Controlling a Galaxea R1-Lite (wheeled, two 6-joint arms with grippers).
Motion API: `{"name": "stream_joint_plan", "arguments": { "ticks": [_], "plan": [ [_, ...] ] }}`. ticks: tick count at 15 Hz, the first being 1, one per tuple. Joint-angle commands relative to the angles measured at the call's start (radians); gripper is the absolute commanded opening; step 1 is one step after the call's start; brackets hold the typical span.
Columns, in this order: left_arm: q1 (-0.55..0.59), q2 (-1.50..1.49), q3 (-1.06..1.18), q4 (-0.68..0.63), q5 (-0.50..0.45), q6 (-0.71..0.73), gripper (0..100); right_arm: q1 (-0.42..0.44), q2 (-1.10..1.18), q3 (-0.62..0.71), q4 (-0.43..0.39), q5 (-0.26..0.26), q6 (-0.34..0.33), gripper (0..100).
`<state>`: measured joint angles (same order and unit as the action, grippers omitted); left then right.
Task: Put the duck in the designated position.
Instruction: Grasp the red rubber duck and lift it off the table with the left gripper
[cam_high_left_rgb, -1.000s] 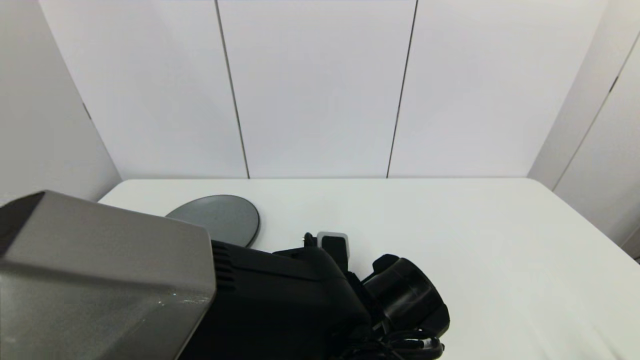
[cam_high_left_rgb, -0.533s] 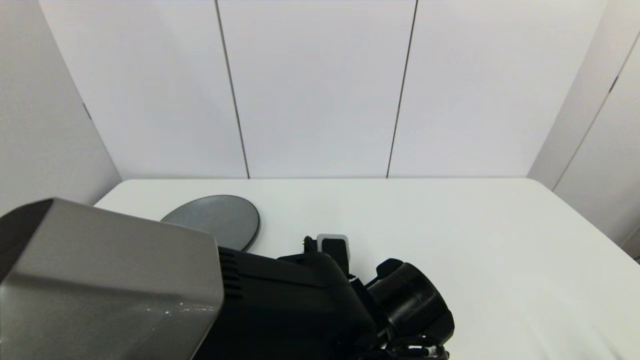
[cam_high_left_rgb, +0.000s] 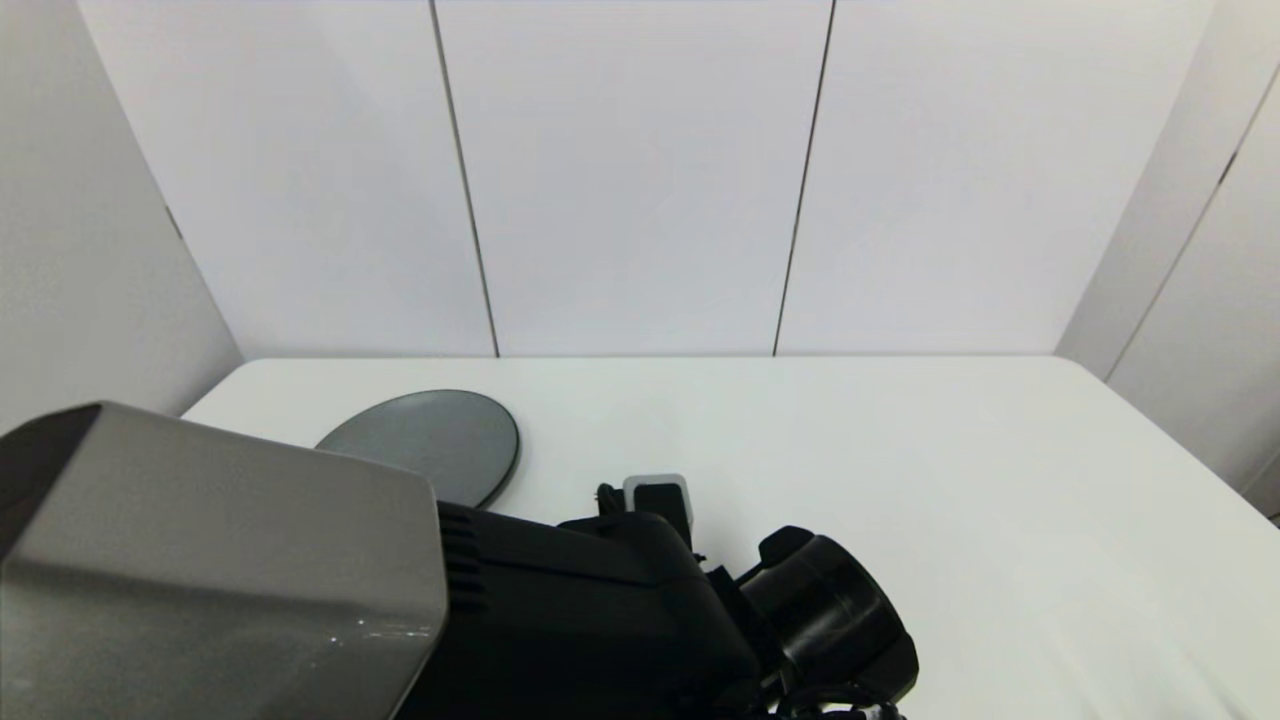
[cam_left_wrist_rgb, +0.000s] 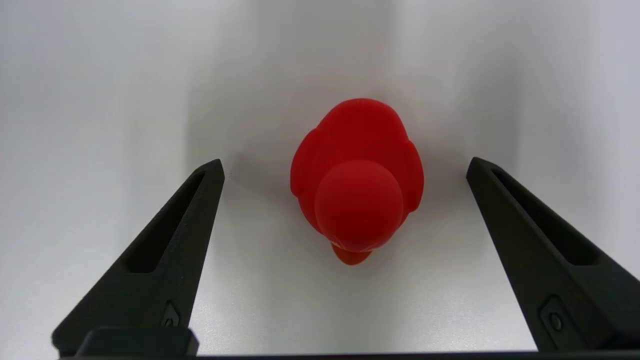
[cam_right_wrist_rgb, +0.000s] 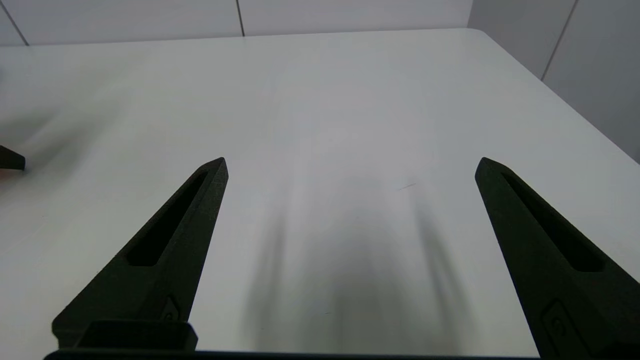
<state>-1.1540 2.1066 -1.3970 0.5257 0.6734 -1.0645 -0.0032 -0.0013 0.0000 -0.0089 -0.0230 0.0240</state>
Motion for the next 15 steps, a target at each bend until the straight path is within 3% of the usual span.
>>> {"name": "stream_joint_plan", "arguments": {
  "ticks": [1, 15],
  "plan": [
    [-0.001, -0.008, 0.000, 0.000, 0.015, -0.015, 100, 0.000, 0.001, 0.000, 0.000, 0.000, 0.001, 100],
    [-0.001, -0.008, 0.004, 0.008, 0.014, -0.009, 100, 0.000, 0.001, 0.000, 0.000, 0.000, 0.001, 100]
  ]
}}
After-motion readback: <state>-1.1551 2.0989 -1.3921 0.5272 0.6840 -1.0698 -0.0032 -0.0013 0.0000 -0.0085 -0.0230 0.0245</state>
